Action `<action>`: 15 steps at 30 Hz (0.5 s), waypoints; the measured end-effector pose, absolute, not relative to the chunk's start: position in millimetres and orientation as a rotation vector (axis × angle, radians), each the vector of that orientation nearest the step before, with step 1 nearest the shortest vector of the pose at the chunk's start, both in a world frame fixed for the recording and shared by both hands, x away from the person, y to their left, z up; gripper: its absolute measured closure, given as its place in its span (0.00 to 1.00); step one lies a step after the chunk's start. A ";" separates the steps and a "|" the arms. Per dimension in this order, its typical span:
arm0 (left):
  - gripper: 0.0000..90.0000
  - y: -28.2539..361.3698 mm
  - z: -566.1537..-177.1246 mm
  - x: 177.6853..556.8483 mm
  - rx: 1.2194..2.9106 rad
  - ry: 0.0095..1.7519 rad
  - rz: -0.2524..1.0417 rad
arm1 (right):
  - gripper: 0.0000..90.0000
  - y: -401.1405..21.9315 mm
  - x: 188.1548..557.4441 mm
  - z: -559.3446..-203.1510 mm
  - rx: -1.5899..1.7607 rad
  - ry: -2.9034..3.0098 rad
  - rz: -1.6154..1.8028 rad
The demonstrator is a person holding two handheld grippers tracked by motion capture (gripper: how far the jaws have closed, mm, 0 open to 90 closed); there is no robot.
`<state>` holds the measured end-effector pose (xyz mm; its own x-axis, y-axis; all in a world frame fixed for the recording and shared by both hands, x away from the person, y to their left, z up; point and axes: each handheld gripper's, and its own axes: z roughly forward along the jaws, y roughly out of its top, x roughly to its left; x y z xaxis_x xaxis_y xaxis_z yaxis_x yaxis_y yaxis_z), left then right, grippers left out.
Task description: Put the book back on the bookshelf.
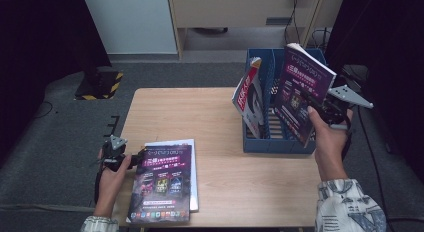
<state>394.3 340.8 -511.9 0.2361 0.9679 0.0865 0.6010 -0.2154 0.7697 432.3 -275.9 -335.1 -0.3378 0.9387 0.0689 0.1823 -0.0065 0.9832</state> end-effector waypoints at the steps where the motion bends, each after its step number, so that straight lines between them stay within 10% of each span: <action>1: 0.05 340.4 -511.9 394.4 1.906 1.432 0.778 | 0.92 -275.5 433.8 -335.1 1.185 1.588 1.403; 15: 0.05 339.5 -512.1 393.7 1.908 1.427 0.786 | 0.92 -264.6 464.2 -347.2 1.241 1.557 1.348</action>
<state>393.7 339.5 -512.1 0.2383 0.9667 0.0939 0.5962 -0.2219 0.7716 464.2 -264.6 -347.2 -0.2762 0.9587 0.0684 0.2049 -0.0107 0.9787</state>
